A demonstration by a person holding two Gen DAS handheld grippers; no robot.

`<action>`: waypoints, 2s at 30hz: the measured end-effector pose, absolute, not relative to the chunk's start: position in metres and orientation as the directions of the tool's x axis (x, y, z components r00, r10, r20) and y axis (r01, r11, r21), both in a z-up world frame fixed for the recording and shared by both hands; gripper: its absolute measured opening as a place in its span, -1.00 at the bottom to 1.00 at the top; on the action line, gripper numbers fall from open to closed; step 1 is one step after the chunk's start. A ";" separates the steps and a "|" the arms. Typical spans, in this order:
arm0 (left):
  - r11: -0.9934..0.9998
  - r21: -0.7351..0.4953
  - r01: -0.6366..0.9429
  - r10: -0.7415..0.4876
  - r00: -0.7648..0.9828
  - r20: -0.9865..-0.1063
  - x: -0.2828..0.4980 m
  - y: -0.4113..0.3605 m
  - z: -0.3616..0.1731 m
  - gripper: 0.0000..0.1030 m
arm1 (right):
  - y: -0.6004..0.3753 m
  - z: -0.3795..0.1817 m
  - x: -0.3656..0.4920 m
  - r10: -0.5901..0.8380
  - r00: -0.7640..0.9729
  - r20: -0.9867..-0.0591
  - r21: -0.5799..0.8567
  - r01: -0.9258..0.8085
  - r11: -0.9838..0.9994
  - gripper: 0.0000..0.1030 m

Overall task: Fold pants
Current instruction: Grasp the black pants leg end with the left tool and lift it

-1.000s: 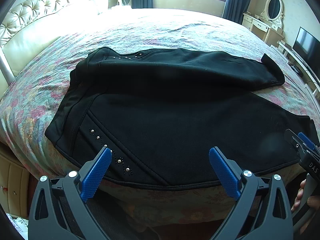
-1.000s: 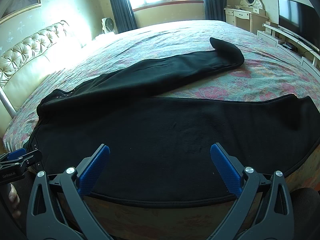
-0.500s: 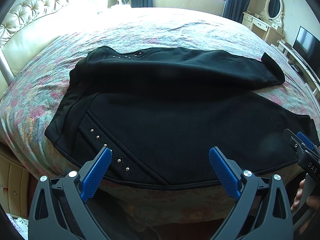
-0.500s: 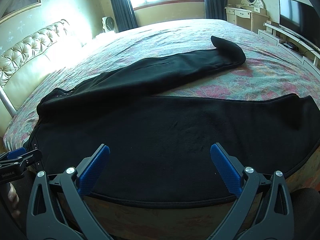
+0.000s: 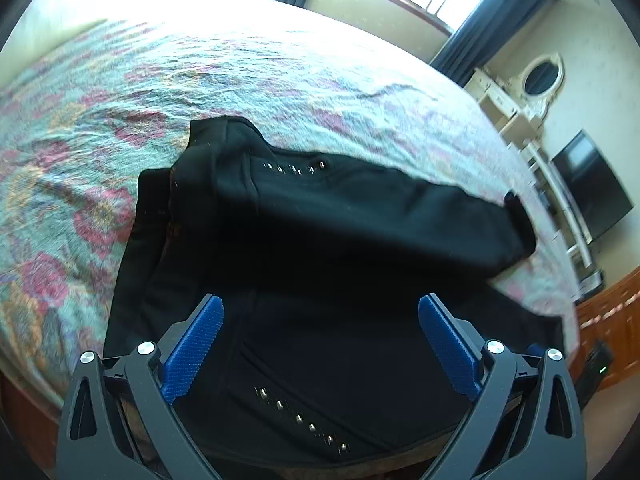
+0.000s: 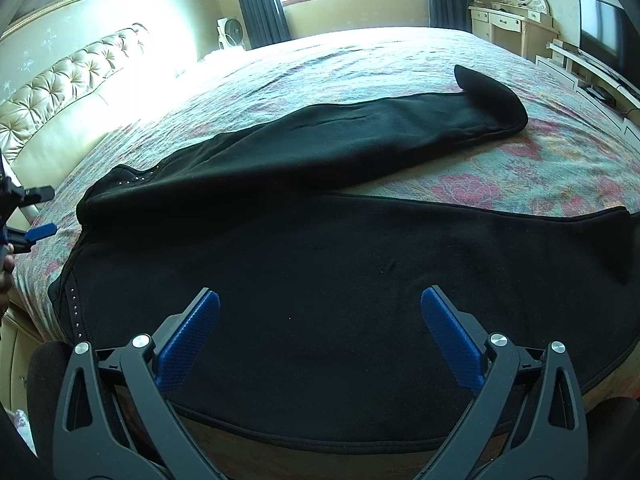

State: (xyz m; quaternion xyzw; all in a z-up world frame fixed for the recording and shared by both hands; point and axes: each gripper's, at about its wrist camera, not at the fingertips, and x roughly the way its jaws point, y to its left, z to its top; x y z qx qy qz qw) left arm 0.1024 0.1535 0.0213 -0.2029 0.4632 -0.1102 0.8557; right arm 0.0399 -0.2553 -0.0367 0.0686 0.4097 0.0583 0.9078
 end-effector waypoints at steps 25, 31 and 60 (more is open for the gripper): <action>0.592 -0.805 -0.033 -0.733 0.393 -0.555 0.284 0.253 -0.060 0.86 | -0.238 -0.053 0.094 0.300 0.542 -0.785 0.271 -0.134 0.953 0.96; 0.681 -0.732 -0.018 -0.680 0.356 -0.641 0.287 0.241 -0.065 -0.31 | -0.256 -0.029 0.142 0.456 0.523 -0.720 0.374 -0.260 0.890 0.96; 0.722 -0.692 0.021 -0.649 0.369 -0.666 0.298 0.239 -0.066 -0.46 | -0.202 -0.038 0.335 0.295 0.243 -0.924 0.003 -0.767 0.642 -0.84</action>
